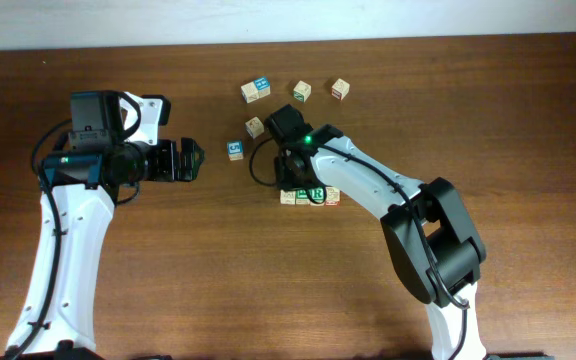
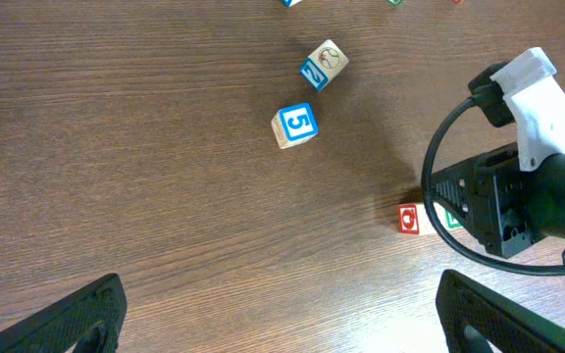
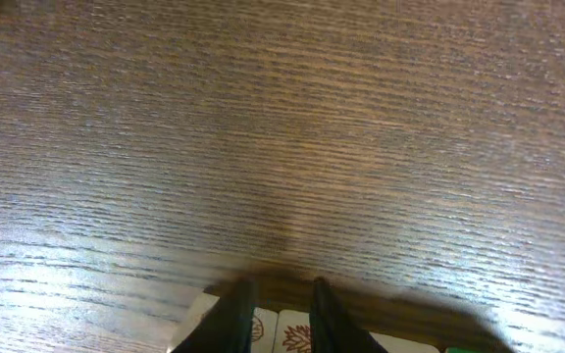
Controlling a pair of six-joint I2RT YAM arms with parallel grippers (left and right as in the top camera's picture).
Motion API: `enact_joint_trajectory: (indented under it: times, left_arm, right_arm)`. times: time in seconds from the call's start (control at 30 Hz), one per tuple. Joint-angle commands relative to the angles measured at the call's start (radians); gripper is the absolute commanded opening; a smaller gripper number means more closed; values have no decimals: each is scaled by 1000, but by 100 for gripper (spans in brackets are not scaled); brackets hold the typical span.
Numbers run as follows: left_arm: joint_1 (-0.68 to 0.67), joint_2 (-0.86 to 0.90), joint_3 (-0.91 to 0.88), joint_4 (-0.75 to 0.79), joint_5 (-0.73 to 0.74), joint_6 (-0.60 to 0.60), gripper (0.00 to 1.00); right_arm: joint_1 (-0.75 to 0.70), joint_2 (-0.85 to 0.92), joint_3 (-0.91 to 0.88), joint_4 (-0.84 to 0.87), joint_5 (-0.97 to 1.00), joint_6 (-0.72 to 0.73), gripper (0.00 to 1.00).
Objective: Rotate 4 blocks
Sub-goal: 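Grasp the red-lettered block with the right gripper, then place the red-lettered block at the left end of the row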
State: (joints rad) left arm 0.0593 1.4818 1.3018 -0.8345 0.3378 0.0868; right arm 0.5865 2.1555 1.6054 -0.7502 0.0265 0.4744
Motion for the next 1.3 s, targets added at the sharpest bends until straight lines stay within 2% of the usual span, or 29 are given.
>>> enact_joint_trajectory:
  times: [0.0,0.1,0.2,0.33,0.53,1.27]
  left_arm:
    - [2,3,14,-1,14,13,99]
    - [2,3,14,-1,14,13,99]
    - [2,3,14,-1,14,13,99]
    - [2,3,14,-2,14,13,99]
    - [2,3,14,-2,14,13,99]
    - [2,3,14,-2,14,13,99]
  right_arm:
    - [7,13,55,1,10,-34,22]
    - [19,13,130,-24,-79,-103,22]
    - [65,13,139,-34,-139,-100,25]
    - [110,13,103,-30,-90,-8,24]
    - [114,13,54,-17,-85,6,24]
    - [114,12,54,-47,8,6,24]
